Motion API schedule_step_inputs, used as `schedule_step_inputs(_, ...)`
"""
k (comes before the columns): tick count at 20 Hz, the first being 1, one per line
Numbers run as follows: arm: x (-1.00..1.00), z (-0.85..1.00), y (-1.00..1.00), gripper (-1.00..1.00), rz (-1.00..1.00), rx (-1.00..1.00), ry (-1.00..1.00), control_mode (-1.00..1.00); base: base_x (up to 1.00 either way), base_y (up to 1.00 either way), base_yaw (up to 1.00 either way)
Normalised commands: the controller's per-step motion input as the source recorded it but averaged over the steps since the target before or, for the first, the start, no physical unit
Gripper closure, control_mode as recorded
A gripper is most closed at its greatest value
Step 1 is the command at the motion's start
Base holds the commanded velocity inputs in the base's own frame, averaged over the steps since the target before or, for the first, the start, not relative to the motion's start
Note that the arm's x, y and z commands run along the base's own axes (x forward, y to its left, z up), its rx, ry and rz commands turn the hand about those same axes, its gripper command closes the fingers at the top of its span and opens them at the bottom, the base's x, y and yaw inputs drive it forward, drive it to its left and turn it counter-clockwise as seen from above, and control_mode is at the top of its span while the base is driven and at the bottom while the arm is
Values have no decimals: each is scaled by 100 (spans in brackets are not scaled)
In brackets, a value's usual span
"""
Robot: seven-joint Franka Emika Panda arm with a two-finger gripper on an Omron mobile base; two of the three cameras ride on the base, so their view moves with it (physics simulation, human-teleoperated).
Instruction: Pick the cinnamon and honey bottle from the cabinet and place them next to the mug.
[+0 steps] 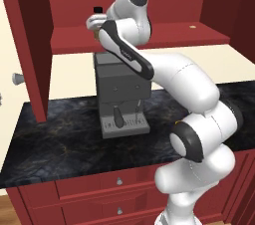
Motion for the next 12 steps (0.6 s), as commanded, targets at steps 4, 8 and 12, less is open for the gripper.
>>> schedule_step_inputs(4,0,-4,0,-100,0,0,0,-100,0,0,0)
schedule_step_inputs(8,0,-20,0,-100,0,0,0,-100,0,0,0)
schedule_step_inputs(12,0,-22,0,-100,0,0,-2,-100,0,0,0)
